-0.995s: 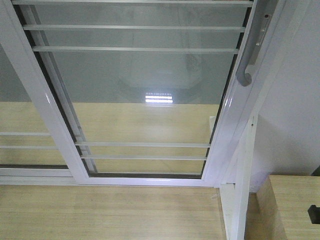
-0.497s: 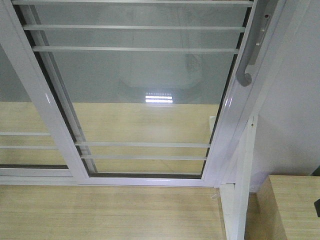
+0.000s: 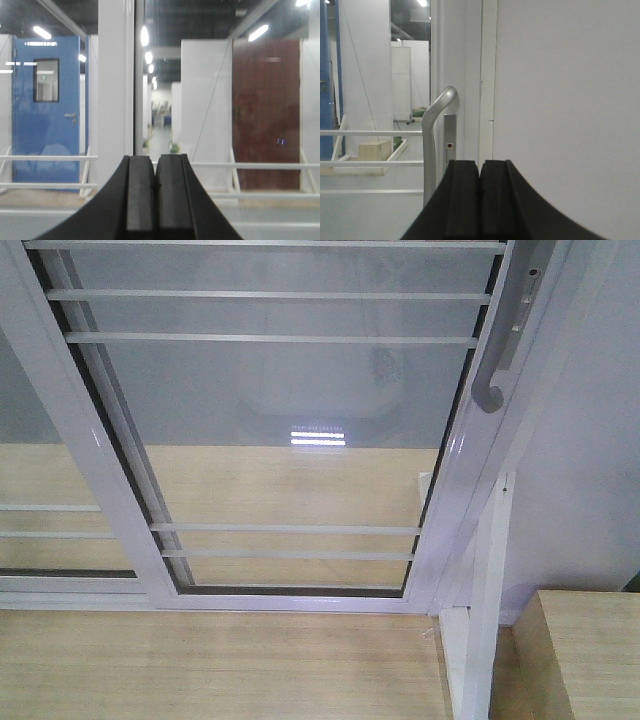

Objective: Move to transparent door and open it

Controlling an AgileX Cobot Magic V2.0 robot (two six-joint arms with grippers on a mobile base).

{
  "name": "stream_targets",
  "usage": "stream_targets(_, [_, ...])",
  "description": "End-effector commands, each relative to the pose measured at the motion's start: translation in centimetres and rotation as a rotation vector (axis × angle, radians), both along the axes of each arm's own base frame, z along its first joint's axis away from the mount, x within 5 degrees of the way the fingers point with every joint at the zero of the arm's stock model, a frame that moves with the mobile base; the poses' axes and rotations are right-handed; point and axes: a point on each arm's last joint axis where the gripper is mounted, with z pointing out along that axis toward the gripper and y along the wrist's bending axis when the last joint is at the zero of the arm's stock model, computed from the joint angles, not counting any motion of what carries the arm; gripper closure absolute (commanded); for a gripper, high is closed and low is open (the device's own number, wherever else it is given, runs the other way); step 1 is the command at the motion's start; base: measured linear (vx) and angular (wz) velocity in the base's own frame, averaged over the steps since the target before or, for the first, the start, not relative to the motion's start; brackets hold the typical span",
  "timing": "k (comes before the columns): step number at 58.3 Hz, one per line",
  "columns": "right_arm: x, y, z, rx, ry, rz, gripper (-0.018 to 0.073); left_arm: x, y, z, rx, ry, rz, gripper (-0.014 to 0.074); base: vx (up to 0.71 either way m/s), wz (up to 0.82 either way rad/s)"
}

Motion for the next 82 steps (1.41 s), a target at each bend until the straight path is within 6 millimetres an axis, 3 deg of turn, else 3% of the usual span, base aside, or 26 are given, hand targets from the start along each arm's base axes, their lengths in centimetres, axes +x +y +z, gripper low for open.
stream_targets(1, [1.2,-0.1,3.4,-0.001,-0.01,-0.006,0.0567,0.7,0.0,3.5,0.013,0.004,0.001,0.0601,0.0,0.0])
stream_targets(6, [3.1,-0.2,5.0,0.002,0.034,-0.006,0.0567,2.4,0.0,5.3,0.012,0.034,0.0,0.0601,0.0,0.0])
stream_targets(12, [5.8,-0.4,5.4,0.006,0.108,-0.006,0.0567,4.4,0.0,6.0,0.015,0.091,0.001,0.0601,0.0,0.0])
stream_targets(21, [9.1,-0.7,3.5,0.017,0.266,-0.008,0.0565,7.5,0.1,3.8,0.006,0.279,0.002,0.0601,0.0,0.0])
stream_targets(33, [11.6,-0.9,1.6,0.026,0.409,-0.011,0.0536,10.2,0.1,1.3,-0.119,0.443,-0.017,0.0594,0.0,0.0])
stream_targets(47, [12.9,-1.0,0.4,-0.026,0.488,-0.008,0.0376,11.5,0.0,0.2,-0.142,0.526,-0.017,0.0498,0.0,0.0])
stream_targets(58, [13.0,-1.0,0.3,-0.015,0.5,-0.009,0.0246,11.5,0.0,0.1,-0.025,0.528,-0.009,0.0309,0.0,0.0])
stream_targets(68, [13.6,-0.9,-0.2,0.007,0.522,-0.004,0.0234,11.5,0.0,0.1,-0.072,0.533,-0.015,0.0186,0.0,0.0])
stream_targets(82, [16.1,-1.0,-0.9,0.001,0.467,0.01,0.0234,11.5,0.0,0.1,-0.12,0.534,-0.022,0.0178,0.0,0.0])
